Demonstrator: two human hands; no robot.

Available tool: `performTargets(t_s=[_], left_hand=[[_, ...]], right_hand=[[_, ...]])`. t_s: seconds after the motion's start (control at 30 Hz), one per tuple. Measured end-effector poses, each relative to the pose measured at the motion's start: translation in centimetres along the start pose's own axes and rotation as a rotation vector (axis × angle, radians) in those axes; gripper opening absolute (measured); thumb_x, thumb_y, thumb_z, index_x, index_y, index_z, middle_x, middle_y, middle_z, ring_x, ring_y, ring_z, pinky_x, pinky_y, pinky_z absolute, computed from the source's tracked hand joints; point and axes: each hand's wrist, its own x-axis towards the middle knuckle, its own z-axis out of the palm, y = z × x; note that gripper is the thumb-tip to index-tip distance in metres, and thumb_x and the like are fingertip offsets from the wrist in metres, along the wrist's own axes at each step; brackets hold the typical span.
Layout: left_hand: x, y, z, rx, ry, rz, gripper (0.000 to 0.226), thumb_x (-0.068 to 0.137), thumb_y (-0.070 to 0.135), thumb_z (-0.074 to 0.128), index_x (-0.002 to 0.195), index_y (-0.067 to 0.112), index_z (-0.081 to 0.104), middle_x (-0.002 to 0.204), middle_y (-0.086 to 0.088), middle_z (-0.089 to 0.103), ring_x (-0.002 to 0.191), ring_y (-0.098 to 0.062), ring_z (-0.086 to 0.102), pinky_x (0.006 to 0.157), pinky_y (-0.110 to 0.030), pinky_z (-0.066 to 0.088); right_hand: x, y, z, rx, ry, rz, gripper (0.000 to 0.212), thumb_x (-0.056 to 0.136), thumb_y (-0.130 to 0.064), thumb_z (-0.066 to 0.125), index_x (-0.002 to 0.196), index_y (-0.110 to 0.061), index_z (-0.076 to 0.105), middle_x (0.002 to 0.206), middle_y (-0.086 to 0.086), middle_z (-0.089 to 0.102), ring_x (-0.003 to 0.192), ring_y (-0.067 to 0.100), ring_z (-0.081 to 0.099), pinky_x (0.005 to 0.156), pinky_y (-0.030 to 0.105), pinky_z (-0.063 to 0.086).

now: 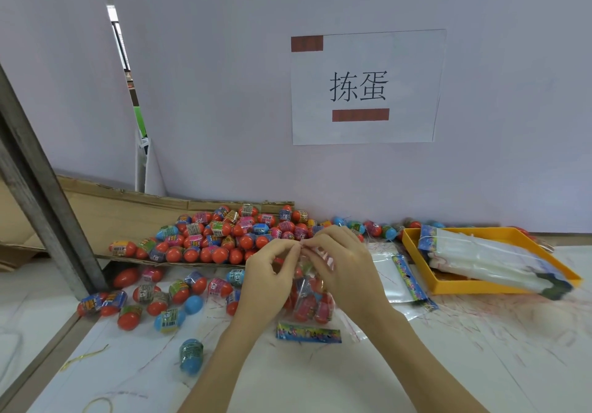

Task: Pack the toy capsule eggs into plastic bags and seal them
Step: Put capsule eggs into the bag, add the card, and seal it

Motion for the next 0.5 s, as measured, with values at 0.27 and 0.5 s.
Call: performTargets(t_s=[0.27, 0.5], left_hand=[[-0.04, -0.23, -0.03, 0.124, 0.01, 0.105, 0.018, 0.104, 0.008, 0.061, 0.11, 0.015, 0.076, 0.098, 0.011, 0.071, 0.099, -0.006, 0.066, 0.085, -0.014, 0.051], [-0.08, -0.18, 0.12, 0.099, 0.043, 0.094, 0.02, 0.103, 0.011, 0.063, 0.105, 0.027, 0.075, 0.095, 0.014, 0.072, 0.096, -0.008, 0.068, 0.081, -0.018, 0.054]], right_hand=[[0.12, -0.08, 0.07, 0.045, 0.001, 0.072, 0.008, 0.09, -0.008, 0.078, 0.097, -0.011, 0.077, 0.095, -0.001, 0.07, 0.088, 0.016, 0.064, 0.083, 0.022, 0.051], [0.24, -0.23, -0.41, 0.089, -0.033, 0.055, 0.01, 0.089, -0.011, 0.079, 0.099, -0.011, 0.078, 0.094, -0.001, 0.071, 0.087, 0.017, 0.065, 0.081, 0.029, 0.055]])
